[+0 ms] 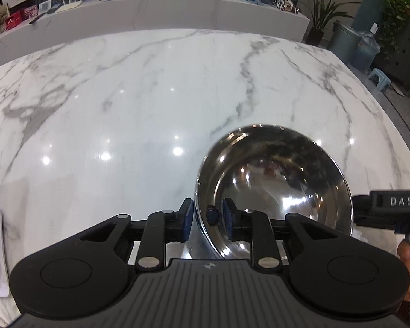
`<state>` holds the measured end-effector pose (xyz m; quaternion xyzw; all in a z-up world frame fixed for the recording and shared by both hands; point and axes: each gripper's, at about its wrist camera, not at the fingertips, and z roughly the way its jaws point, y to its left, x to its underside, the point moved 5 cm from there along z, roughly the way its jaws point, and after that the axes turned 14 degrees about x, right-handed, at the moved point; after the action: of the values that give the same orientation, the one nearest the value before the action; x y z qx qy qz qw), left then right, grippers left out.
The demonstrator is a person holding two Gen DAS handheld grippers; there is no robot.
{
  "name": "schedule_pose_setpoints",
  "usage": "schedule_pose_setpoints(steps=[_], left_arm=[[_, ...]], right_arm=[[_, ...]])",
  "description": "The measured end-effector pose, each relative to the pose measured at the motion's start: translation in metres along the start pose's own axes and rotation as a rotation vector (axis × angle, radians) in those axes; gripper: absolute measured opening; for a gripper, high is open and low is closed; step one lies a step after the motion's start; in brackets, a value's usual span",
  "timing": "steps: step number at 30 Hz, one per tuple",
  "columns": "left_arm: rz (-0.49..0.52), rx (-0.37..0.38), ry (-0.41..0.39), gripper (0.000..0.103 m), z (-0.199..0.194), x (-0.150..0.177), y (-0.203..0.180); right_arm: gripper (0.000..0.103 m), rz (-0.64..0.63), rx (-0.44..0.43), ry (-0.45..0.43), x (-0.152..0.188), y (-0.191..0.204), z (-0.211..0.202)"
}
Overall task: Clean bowl
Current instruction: 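Hold the bowl with the left gripper while the right gripper keeps wiping the outer wall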
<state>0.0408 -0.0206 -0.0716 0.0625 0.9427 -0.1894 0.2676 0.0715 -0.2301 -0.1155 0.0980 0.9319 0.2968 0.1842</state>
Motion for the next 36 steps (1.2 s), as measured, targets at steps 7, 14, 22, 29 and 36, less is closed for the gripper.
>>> schedule_pose_setpoints(steps=[7, 14, 22, 29, 36], left_arm=[[0.031, 0.000, 0.006, 0.014, -0.001, 0.002, -0.002], [0.064, 0.017, -0.010, 0.012, 0.001, -0.003, -0.002], [0.065, 0.011, -0.019, 0.012, 0.004, -0.008, -0.003], [0.059, 0.010, -0.016, 0.012, 0.006, -0.009, 0.001], [0.059, -0.003, -0.018, 0.013, 0.006, -0.011, 0.001]], right_arm=[[0.015, 0.003, 0.000, -0.014, -0.002, -0.002, -0.006], [0.015, 0.103, -0.133, -0.118, -0.018, -0.008, -0.032], [0.015, 0.106, -0.176, -0.108, -0.018, -0.008, -0.034], [0.015, 0.119, -0.165, -0.098, -0.020, -0.009, -0.030], [0.015, 0.102, -0.090, -0.057, -0.015, -0.011, -0.014]])
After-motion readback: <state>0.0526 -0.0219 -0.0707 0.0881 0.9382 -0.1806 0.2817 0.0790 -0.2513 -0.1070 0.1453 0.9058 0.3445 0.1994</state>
